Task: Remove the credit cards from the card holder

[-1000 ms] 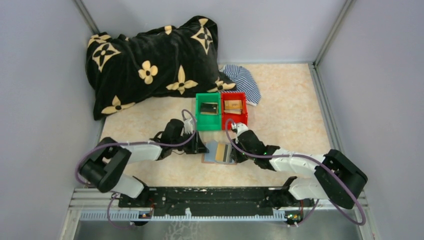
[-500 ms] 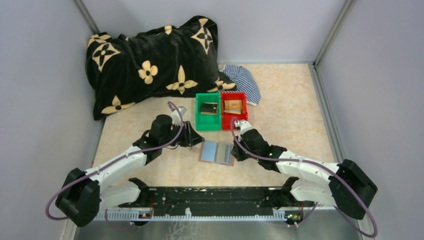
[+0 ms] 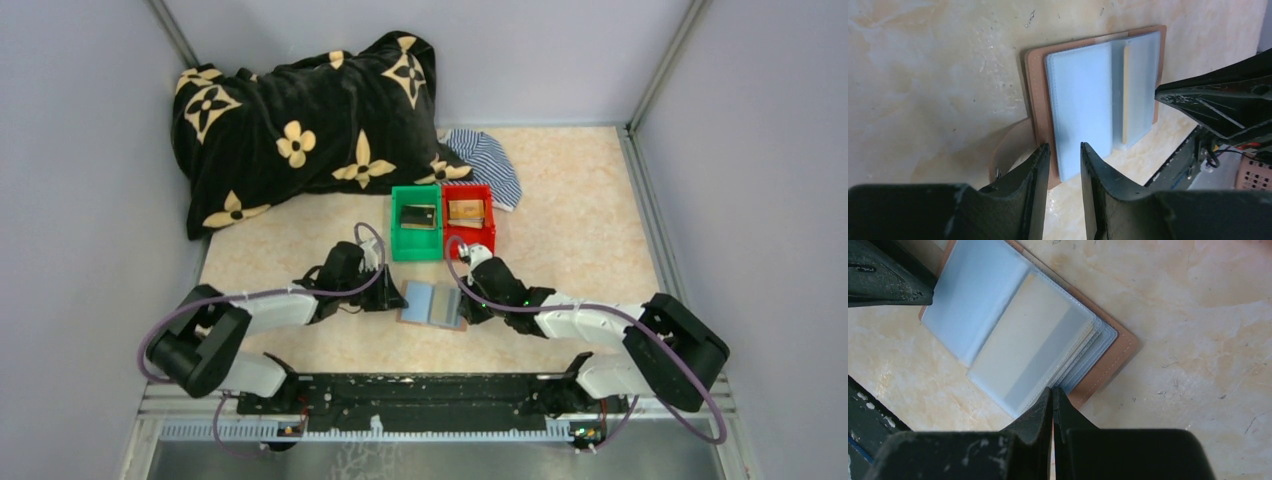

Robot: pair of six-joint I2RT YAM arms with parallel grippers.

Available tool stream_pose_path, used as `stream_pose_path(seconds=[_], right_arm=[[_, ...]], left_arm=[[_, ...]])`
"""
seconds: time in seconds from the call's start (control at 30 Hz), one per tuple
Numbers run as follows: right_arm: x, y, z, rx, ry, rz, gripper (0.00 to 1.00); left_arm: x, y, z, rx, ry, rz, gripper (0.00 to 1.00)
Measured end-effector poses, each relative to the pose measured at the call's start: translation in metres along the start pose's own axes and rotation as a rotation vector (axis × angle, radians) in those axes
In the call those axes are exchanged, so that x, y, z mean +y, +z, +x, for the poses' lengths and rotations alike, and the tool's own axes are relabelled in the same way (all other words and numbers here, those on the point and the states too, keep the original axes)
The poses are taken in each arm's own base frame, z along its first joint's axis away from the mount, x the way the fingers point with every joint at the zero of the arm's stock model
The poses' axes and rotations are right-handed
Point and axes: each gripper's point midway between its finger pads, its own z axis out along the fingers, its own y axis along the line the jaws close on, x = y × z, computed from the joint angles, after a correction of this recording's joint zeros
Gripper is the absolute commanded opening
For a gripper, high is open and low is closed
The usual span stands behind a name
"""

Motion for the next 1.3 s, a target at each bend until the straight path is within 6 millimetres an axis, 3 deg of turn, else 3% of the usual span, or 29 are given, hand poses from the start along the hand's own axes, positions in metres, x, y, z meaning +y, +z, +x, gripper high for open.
stream_pose_path(seconds=[0.03, 0.27, 0.8, 0.97, 1.3], right_arm=[[0.000, 0.000, 0.000, 0.000, 0.000, -0.003, 0.00], [0.002, 0.003, 0.000, 0.000, -0.002, -0.008, 0.00], [0.008, 0.011, -0.006, -0.001, -0.002, -0.030, 0.00], [0.006, 0.000, -0.010, -0.016, -0.002, -0.016, 0.00], [0.017, -0.017, -0.037, -0.077, -0.014, -0.034, 0.00]], left_arm=[[0.009, 0.004, 0.011, 0.031, -0.022, -0.020, 0.36], [0.003, 0.016, 0.006, 0.015, -0.020, 0.047, 0.35], [0.001, 0.017, 0.006, 0.016, -0.007, 0.066, 0.35], [0.001, 0.017, 0.006, 0.017, -0.001, 0.066, 0.35], [0.000, 0.017, 0.006, 0.017, -0.001, 0.071, 0.35]])
